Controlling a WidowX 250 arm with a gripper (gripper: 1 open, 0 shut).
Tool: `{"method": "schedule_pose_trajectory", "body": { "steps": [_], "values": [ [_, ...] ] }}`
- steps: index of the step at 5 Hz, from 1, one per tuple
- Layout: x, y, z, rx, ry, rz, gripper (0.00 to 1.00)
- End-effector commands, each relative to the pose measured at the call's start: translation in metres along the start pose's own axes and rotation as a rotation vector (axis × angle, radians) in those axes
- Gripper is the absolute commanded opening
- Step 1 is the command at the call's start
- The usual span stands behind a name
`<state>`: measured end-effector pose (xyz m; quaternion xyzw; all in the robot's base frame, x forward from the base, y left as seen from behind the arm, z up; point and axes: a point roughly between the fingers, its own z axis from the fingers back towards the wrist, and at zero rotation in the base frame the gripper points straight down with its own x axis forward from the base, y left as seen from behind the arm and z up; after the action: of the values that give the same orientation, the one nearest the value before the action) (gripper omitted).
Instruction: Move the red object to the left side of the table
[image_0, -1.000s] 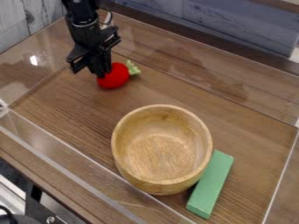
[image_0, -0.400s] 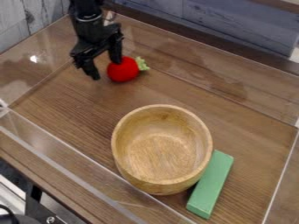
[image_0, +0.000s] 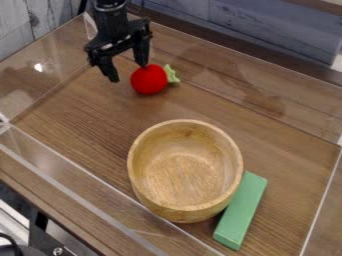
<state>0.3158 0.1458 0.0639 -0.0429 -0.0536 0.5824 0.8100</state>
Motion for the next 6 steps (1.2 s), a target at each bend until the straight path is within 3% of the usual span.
{"method": "schedule_pose_trajectory", "body": {
  "steps": [1,2,3,4,5,6],
  "values": [
    [0.016,-0.01,0.034,-0.061,-0.065,-0.035,1.0],
    [0.017,-0.017,0.043,-0.064,-0.063,-0.105,1.0],
    [0.001,-0.024,0.041,-0.064,-0.059,-0.165,1.0],
    [-0.016,-0.031,0.038,-0.063,-0.056,-0.222,0.0],
    [-0.017,-0.03,0.027,-0.055,-0.062,-0.242,1.0],
    [-0.002,-0.023,0.019,-0.044,-0.077,-0.207,0.0]
  ]
}}
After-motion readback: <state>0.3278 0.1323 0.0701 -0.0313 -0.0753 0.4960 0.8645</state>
